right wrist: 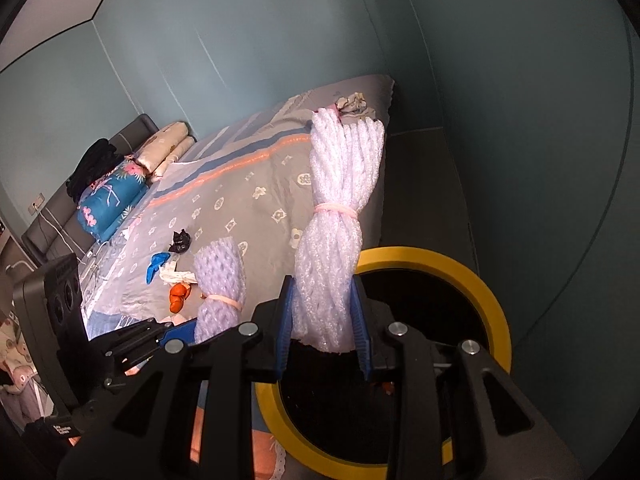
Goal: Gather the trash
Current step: 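Carry both foam nets to the bin and open both grippers over it, then move both tools back to the bed toward the pink bag and green packet, then grasp the green snack packet with the left gripper while the right grasps the pink bag, then carry the green packet and pink bag to the yellow bin and open both grippers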
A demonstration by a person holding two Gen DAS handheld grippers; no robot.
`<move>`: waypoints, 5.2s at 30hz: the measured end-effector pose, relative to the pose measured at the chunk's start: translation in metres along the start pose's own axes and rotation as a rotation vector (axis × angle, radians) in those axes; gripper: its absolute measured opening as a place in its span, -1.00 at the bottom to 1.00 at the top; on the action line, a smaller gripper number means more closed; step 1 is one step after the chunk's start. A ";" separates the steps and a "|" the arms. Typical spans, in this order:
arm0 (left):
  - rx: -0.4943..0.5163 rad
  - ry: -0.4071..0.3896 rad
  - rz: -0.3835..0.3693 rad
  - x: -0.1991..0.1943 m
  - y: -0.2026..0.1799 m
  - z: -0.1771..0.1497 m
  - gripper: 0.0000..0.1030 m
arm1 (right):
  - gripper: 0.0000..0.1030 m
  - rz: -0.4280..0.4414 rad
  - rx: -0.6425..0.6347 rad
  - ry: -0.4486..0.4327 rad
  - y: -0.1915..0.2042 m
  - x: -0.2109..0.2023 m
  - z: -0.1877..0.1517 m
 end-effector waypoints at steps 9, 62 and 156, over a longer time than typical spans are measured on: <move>-0.058 -0.007 0.013 -0.001 0.012 0.000 0.30 | -0.15 -0.027 0.050 -0.021 -0.013 -0.001 0.007; -0.323 -0.163 0.568 -0.183 0.319 -0.034 0.78 | 0.28 0.371 -0.254 0.142 0.247 0.098 -0.049; -0.495 -0.114 0.496 -0.169 0.339 -0.121 -0.40 | -0.62 0.387 -0.327 0.347 0.297 0.187 -0.142</move>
Point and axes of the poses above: each gripper's, at about its wrist camera, not at the fingertips, and x roughly the way its jaws point, y to its left, z to its top, the point moved 8 cm from there along x, roughly the way its jaws point, and after that the axes turned 10 degrees about -y, right-handed, at the moved point
